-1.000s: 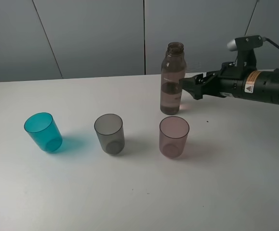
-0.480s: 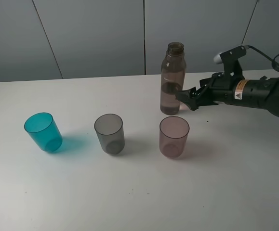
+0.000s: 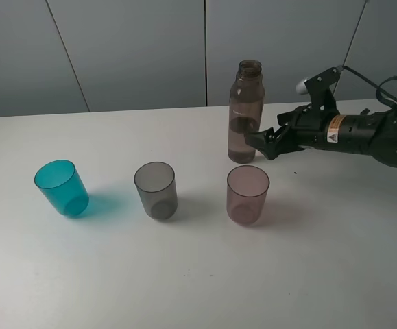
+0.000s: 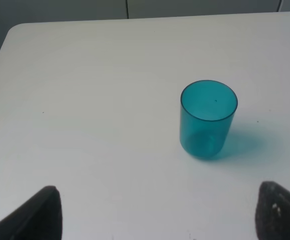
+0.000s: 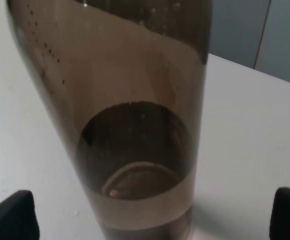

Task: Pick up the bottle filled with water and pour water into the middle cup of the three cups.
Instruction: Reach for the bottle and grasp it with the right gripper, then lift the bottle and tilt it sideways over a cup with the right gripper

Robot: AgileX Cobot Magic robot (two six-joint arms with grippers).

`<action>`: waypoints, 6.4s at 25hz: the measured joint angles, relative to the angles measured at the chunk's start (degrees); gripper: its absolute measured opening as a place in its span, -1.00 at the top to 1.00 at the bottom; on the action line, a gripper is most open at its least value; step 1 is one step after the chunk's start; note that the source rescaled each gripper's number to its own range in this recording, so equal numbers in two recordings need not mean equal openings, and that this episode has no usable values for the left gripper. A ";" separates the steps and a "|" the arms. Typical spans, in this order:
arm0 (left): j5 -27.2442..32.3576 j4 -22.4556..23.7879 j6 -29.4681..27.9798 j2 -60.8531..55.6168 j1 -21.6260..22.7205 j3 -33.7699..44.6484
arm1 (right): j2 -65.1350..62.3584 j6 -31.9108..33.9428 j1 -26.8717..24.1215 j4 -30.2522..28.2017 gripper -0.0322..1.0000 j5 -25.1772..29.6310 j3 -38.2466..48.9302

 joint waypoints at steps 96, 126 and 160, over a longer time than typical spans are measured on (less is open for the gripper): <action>0.00 0.00 0.23 0.00 0.00 0.00 | 16.86 -6.00 3.81 4.72 -0.84 -18.90 -13.37; 0.00 0.00 0.23 0.00 0.00 0.00 | 7.95 -22.42 12.57 10.98 0.94 -12.84 -13.60; 0.00 0.00 0.23 0.00 0.00 0.00 | 7.95 -81.79 20.92 21.20 0.94 -4.70 -13.60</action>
